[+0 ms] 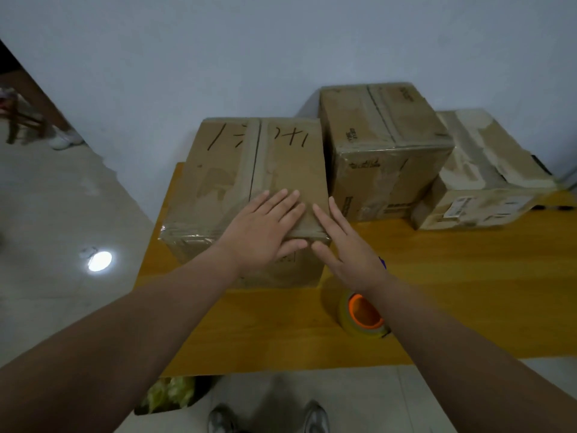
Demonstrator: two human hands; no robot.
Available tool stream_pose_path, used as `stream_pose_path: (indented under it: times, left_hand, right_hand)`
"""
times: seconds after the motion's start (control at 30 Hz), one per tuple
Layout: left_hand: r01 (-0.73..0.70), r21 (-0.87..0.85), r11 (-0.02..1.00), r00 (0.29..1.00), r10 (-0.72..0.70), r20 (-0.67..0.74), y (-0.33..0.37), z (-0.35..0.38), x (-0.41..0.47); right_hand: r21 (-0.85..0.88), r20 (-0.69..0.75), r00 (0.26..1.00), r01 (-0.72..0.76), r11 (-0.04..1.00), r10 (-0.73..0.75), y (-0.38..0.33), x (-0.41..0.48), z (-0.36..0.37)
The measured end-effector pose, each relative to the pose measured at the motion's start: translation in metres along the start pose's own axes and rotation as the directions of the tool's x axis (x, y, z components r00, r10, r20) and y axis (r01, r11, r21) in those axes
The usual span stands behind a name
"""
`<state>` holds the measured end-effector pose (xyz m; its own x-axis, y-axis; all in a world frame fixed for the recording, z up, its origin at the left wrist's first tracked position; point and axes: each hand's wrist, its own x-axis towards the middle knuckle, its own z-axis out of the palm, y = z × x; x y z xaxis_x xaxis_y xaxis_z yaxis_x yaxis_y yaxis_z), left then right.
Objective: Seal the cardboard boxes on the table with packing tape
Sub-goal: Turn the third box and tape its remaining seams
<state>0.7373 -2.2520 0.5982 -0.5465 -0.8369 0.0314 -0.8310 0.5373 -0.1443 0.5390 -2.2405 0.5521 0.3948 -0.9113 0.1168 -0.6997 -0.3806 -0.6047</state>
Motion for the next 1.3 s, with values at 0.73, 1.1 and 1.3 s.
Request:
stream_pose_path:
  times: [0.73,1.1,1.3]
  left_hand:
    - [0.121,0.097,0.988,0.987,-0.131,0.098,-0.097,0.021,-0.076]
    - [0.186,-0.087,0.979,0.982,-0.182,0.045,-0.135,0.031,-0.114]
    - [0.09,-0.129,0.988,0.995,-0.094,-0.028,-0.126,0.027,-0.126]
  right_hand:
    - [0.238,-0.23,0.738,-0.59,0.772,0.634,-0.035,0.031,0.025]
    - [0.589,-0.419,0.476,-0.507,0.63,0.774,-0.106,0.035,0.04]
    - [0.77,-0.204,0.495,-0.452,0.451,0.845,-0.165,0.026,0.09]
